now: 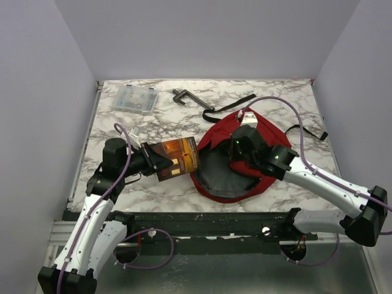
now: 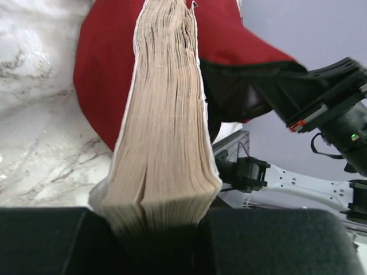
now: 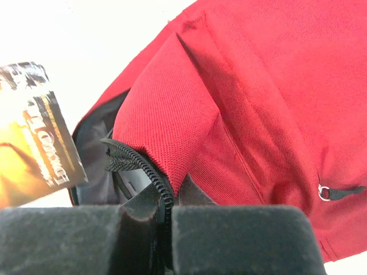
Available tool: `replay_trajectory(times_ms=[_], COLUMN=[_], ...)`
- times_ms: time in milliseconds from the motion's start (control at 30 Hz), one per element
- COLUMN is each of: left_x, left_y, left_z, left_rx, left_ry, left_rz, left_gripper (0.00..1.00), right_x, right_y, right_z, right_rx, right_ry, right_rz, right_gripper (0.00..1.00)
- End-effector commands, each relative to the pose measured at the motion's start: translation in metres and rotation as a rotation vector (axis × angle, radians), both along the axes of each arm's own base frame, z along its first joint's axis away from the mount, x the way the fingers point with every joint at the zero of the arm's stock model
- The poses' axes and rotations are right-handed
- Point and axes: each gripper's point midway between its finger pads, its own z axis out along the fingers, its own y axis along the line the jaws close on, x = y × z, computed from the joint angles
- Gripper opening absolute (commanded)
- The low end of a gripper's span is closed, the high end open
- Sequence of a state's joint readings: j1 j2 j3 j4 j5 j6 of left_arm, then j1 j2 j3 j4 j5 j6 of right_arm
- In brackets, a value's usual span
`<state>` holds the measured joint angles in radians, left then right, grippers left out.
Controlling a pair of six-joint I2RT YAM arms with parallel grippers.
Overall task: Pack the student bag
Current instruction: Place the book in the student bag.
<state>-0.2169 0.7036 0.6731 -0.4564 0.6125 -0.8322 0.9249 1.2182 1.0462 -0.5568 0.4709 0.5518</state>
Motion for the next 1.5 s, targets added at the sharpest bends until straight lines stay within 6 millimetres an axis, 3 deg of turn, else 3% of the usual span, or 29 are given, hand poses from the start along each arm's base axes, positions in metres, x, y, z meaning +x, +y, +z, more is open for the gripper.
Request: replay_trajectory(times_ms=[0,133,300,400,533,700,767,833,1100,1267,1367,1467], left_x=[-0.013,-0.022,-0.037,-0.035,-0.021,-0.007,0.000,0.007,0.048,0.088,0.108,0.121], left_y=[-0.013,-0.025,-0.057,-0.068,-0.076,-0.104,-0.117,-0.127,-0.172,-0.186,-0.206,-0.223], left_z=[0.013,0.001,-0.004,-0.017,-0.019,-0.011,0.004,0.013,0.004,0.013,0.003,-0.029], left_rx=[-0.147,-0.183,-0.239,-0.286,-0.412,-0.421,-0.480,-0.495,-0.515,-0.547,-0.547,-0.541], left_ry=[0.011,0.091,0.173,0.249,0.306,0.366,0.337,0.323,0.395,0.259,0.280,0.346], left_rz=[-0.029,-0.080,-0.183,-0.107,0.010,-0.001,-0.026,-0.027,0.095,0.261,0.310,0.404], left_gripper=[0.00,0.00,0.00,0.00,0.00,0.00,0.00,0.00,0.00,0.00,0.00,0.00], right_x=[0.008,0.015,0.018,0.020,0.021,0.018,0.015,0.013,0.006,-0.001,-0.005,-0.010], right_y=[0.007,0.010,0.015,0.018,0.024,0.030,0.031,0.030,0.027,0.027,0.025,0.026], right_z=[0.018,0.031,0.048,0.065,0.085,0.095,0.098,0.098,0.093,0.091,0.088,0.083], right_rx=[0.162,0.229,0.259,0.299,0.359,0.387,0.397,0.400,0.391,0.394,0.401,0.405], right_ry=[0.010,0.009,-0.005,-0.031,-0.052,-0.055,-0.060,-0.063,-0.051,-0.031,-0.023,-0.001], right_rz=[0.008,0.018,0.024,0.021,0.027,0.063,0.086,0.092,0.112,0.134,0.134,0.143], right_gripper=[0.01,0.01,0.01,0.01,0.01,0.01,0.01,0.01,0.01,0.01,0.01,0.01])
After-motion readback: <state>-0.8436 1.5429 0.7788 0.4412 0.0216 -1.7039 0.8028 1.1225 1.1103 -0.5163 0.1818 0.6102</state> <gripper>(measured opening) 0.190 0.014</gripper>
